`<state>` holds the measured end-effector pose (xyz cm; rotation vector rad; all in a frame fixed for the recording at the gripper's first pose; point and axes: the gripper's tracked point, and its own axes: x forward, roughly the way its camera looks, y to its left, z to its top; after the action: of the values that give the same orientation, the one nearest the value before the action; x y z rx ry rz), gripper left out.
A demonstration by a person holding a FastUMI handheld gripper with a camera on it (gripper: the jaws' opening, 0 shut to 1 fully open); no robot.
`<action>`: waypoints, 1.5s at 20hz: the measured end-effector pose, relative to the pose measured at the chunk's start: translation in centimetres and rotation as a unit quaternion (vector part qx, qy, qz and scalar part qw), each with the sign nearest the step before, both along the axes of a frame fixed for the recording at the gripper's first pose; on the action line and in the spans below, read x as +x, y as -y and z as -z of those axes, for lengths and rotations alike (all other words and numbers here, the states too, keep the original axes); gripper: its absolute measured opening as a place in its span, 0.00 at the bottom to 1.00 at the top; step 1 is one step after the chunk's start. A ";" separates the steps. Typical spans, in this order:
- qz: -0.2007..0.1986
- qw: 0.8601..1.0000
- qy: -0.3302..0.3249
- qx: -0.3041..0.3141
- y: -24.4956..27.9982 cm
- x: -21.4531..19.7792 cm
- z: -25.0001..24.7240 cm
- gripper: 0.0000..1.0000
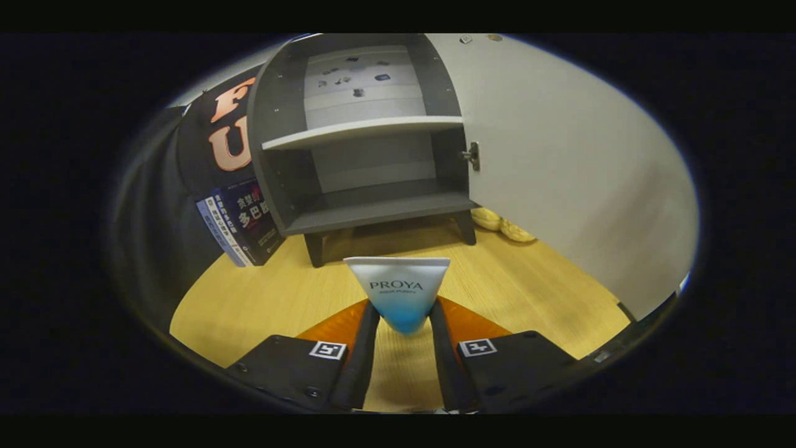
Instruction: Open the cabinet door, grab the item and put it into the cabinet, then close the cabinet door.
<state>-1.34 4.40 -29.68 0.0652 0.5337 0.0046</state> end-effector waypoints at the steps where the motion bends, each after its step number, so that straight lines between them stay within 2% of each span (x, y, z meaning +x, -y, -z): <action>1: -0.007 1.000 0.012 -0.005 -0.1 0.4 -1.7 0.52; 8: -0.041 0.990 0.137 0.001 -2.9 6.0 -17.9 0.52; 12: -0.057 0.981 0.185 -0.006 -4.0 10.6 -25.3 0.52; 15: -0.060 0.978 0.198 -0.009 -4.3 15.0 -28.6 0.52; 20: -0.048 0.983 0.177 0.001 -4.2 22.9 -30.1 0.52; 23: -0.038 0.989 0.143 -0.013 -3.4 26.9 -28.5 0.51; 25: -0.035 0.992 0.118 -0.030 -3.3 28.9 -26.8 0.52; 30: -0.059 0.996 0.046 -0.038 -4.5 30.9 -22.5 0.52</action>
<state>29.55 8.93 -7.22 -0.0410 0.4455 0.1026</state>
